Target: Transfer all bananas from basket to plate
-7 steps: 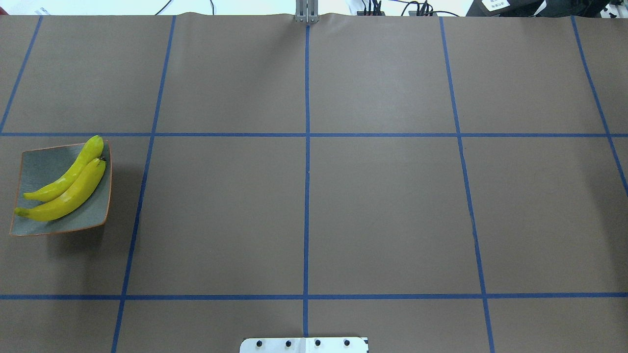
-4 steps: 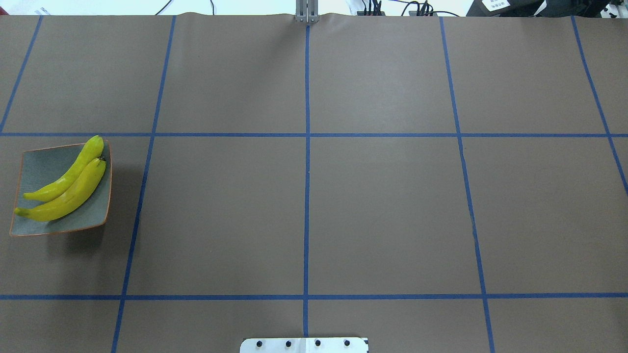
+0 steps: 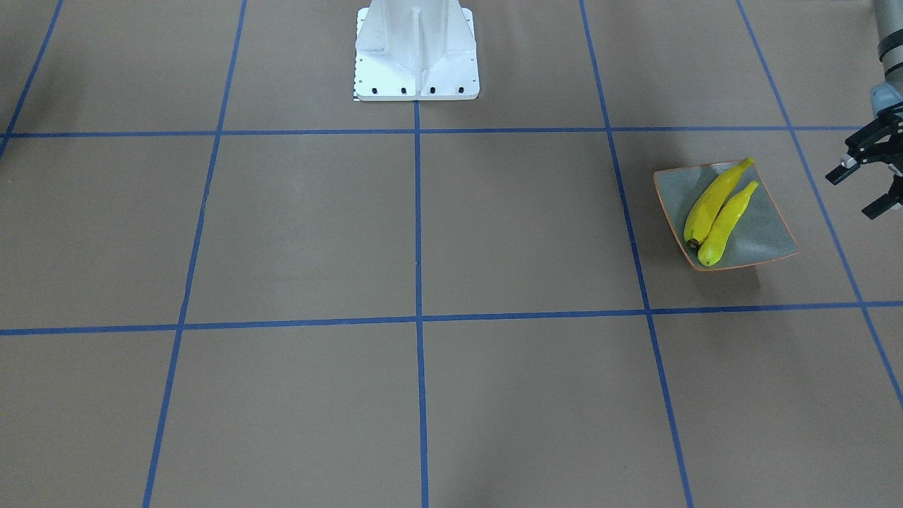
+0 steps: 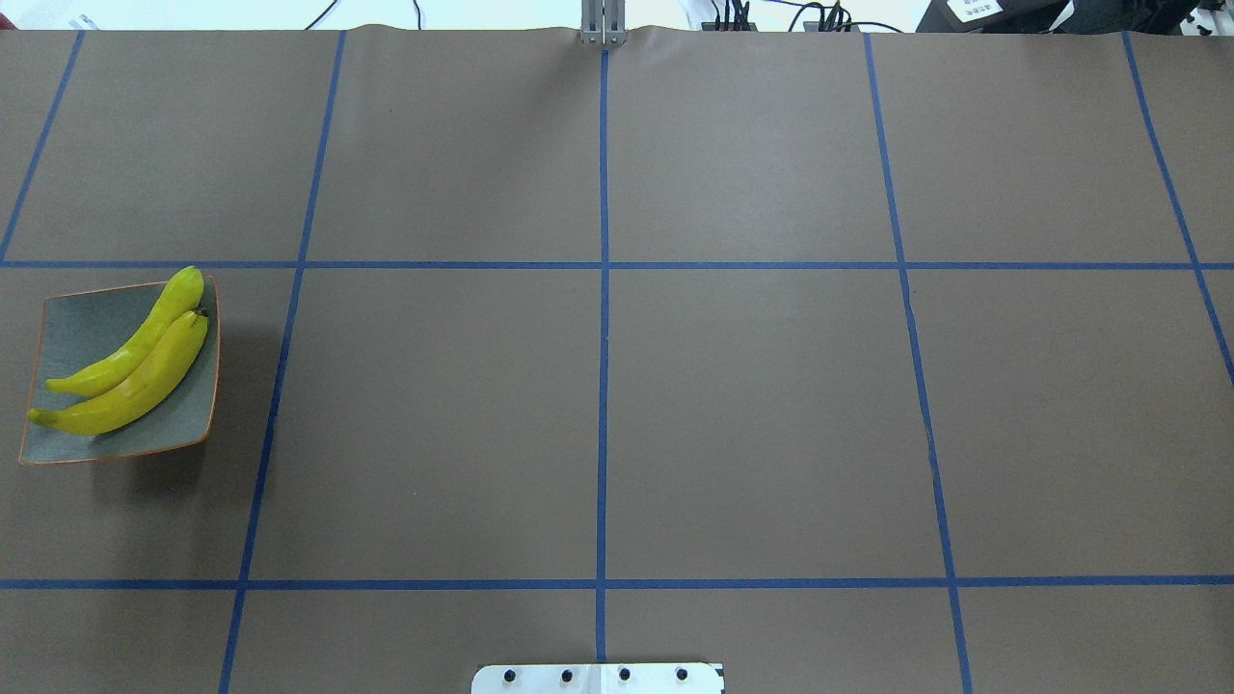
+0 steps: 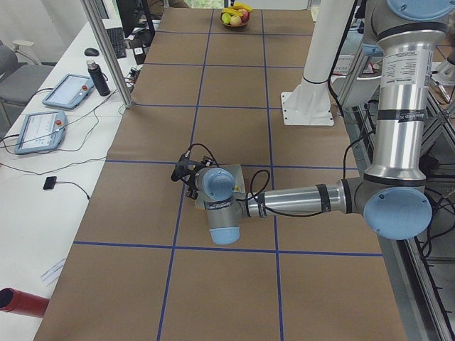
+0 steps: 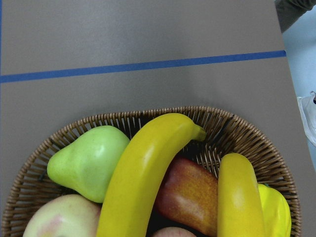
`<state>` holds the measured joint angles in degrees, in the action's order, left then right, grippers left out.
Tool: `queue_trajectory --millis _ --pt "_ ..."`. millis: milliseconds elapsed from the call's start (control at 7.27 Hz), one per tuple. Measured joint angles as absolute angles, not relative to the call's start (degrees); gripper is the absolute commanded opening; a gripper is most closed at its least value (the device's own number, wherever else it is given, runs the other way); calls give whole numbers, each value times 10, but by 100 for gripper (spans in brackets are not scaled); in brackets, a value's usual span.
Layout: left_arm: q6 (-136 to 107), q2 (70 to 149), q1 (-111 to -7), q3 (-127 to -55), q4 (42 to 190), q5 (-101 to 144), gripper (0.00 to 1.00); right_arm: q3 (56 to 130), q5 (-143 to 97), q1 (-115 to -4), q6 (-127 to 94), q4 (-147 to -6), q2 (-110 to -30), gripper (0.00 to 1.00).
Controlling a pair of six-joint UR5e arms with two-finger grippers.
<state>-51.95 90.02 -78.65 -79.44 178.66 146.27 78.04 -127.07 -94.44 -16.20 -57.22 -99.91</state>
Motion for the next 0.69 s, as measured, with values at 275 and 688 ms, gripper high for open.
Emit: queue_trajectory --millis 275,688 --pt "-519 900 -786 -796 1787 1463 100 773 -1225 -902 -222 -529 -999 96" --pt "-519 900 -786 -796 1787 1462 100 758 -1190 -882 -211 -516 -1003 95"
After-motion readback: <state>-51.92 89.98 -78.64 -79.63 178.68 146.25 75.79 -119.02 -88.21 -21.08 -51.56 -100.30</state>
